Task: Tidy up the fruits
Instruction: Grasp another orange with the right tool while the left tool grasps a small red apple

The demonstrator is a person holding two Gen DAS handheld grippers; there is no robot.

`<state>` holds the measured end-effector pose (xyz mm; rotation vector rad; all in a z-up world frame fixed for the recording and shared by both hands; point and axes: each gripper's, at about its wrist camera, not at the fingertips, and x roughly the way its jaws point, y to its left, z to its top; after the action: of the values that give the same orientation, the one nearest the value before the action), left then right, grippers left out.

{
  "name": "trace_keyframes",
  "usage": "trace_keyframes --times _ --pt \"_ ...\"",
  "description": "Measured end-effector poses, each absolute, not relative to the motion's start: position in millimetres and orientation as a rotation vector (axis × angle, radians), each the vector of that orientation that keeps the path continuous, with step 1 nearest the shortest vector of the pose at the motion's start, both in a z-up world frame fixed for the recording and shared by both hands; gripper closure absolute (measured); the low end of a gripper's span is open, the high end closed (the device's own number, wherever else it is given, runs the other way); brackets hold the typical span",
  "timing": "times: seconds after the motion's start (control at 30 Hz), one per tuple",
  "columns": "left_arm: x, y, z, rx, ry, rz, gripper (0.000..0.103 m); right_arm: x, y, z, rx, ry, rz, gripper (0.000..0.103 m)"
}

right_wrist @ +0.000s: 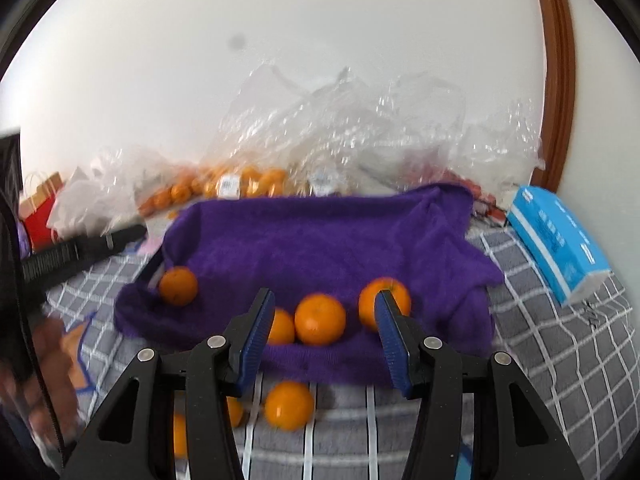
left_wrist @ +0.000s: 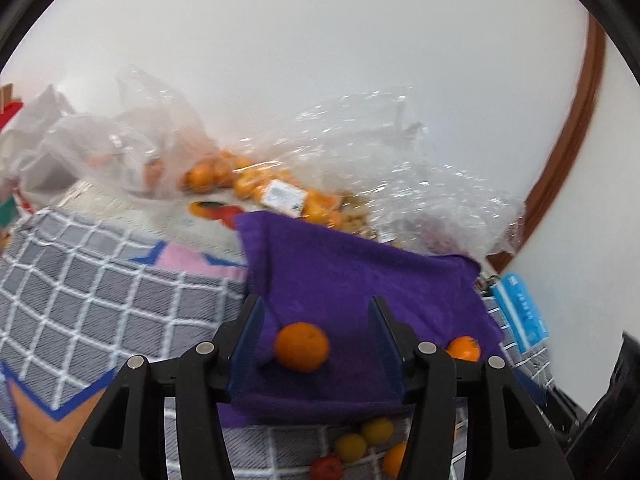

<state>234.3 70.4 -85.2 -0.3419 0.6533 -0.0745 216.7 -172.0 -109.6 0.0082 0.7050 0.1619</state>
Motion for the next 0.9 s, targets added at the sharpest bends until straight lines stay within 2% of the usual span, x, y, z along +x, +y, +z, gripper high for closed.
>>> trace_keyframes --times 0.2,0.43,0.47,0.5,0.53,0.73,0.87,0.9 --pt "205 94 -90 -0.361 0.703 -0.049 0.052 204 -176 -138 0.056 0.794 0.182 0.056" --pt "176 110 -113 -0.365 0.792 -0.064 0.052 211 -158 -159 0.063 0.858 0.218 0.056" --pt "173 109 -118 -0.369 0.809 -0.081 0.052 213 -156 -164 0.051 0.874 0.216 0.058" --pt "171 107 -121 -0.363 0.818 -0.091 0.052 213 -153 -168 0.042 0.892 0.22 0.068" --pt "170 102 -126 -0.344 0.831 -0.098 0.052 214 -152 -169 0.036 0.905 0.227 0.07" --pt "175 67 -145 -0.265 0.914 -0.171 0.053 196 -162 -158 -0.015 0.808 0.186 0.07" --pt "182 47 -154 -0.229 0.94 -0.185 0.054 197 -175 -160 0.005 0.824 0.174 0.07" --pt "183 45 -155 -0.224 0.945 -0.189 0.057 198 -177 -161 0.014 0.828 0.174 0.07"
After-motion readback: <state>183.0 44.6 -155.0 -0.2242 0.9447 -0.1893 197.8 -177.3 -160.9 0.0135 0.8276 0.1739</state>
